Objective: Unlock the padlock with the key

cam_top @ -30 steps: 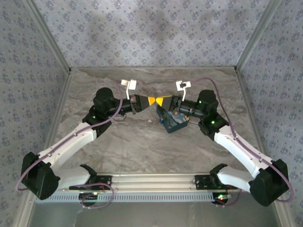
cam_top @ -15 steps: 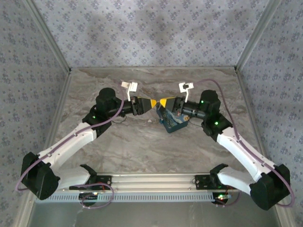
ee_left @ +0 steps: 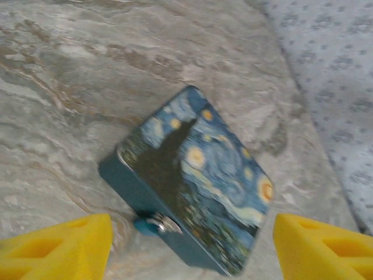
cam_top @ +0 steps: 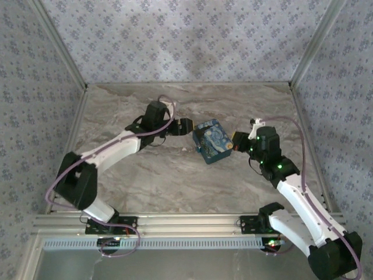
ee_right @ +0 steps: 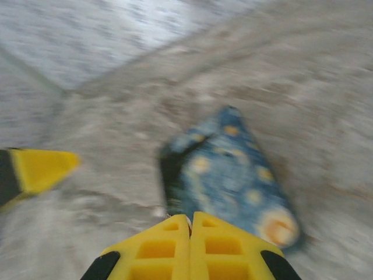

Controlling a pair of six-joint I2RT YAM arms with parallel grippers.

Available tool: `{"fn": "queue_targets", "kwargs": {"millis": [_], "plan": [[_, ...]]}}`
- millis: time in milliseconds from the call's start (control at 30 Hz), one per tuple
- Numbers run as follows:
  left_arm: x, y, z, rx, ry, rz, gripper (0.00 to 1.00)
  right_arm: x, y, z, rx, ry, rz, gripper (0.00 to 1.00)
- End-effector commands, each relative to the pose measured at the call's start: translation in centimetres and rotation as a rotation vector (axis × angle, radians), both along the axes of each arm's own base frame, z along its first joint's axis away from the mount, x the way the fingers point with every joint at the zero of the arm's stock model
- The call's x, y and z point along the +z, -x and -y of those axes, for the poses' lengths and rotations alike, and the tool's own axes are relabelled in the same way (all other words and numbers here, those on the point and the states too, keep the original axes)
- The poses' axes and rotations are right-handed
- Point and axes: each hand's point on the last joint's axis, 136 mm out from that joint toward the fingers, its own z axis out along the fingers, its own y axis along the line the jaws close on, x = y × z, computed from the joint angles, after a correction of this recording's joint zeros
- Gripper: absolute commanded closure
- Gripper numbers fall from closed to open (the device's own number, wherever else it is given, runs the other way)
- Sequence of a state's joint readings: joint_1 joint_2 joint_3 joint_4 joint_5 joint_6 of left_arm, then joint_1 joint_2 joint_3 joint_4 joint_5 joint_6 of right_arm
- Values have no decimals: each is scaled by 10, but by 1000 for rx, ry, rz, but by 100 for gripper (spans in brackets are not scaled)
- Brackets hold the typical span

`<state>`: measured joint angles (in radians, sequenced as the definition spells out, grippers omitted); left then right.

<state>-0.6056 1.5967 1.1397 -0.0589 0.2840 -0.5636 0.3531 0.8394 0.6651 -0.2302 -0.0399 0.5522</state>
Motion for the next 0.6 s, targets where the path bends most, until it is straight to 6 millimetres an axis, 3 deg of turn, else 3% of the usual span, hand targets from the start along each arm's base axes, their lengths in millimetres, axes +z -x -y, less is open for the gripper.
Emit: {"fn": "queue_targets", "kwargs": {"millis": [0,133,233,400,567], "plan": [[-4,-34,-1,36,-112,41,31,-34,6,55,-254,208,-79,100],[-34,-64,5,52,-235,-3,36,-50,10,80,-383,317,-135,100],[-51,-84,3,84,-298,-35,38,-70,13,86,-412,349,-210,100],[-78,-111,-3,109,-361,-108,42,-98,8,81,-427,319,-278,100],[-104,-113,8,54,-378,-175,47,-115,-2,69,-400,324,-321,100]]}}
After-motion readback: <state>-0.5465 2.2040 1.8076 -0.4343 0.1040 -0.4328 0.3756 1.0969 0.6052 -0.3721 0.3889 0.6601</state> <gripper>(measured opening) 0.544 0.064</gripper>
